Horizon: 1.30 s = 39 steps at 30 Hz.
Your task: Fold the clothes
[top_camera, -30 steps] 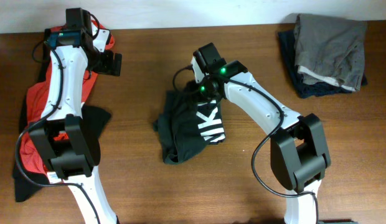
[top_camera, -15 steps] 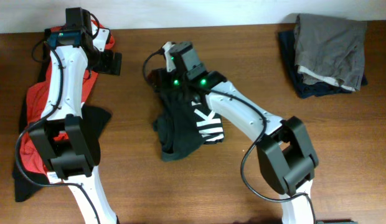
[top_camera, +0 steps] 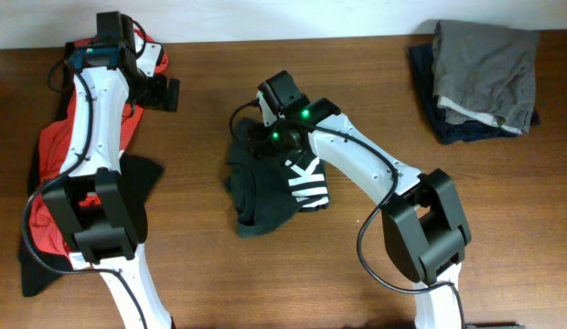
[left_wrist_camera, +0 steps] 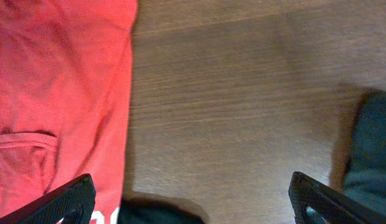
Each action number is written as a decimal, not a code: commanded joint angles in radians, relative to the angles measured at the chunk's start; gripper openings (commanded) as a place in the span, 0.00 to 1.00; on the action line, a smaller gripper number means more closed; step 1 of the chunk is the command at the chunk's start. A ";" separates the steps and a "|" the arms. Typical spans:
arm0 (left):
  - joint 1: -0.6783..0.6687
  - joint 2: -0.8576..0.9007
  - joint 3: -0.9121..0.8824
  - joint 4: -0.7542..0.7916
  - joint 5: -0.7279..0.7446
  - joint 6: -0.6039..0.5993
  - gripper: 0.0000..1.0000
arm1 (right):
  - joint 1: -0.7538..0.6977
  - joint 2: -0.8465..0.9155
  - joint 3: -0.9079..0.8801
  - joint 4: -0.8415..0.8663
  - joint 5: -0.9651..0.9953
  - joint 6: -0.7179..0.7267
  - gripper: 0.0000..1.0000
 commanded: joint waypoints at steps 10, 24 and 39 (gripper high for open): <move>0.005 0.006 0.006 -0.051 0.073 -0.005 0.99 | -0.143 -0.098 0.012 -0.399 -0.002 -0.117 0.04; 0.005 0.006 0.006 -0.031 0.083 -0.005 0.99 | -0.134 -0.094 -0.220 -0.273 -0.002 -0.303 0.04; 0.005 0.006 0.006 -0.021 0.092 -0.005 0.99 | -0.299 -0.011 -0.391 -0.028 0.002 -0.264 0.04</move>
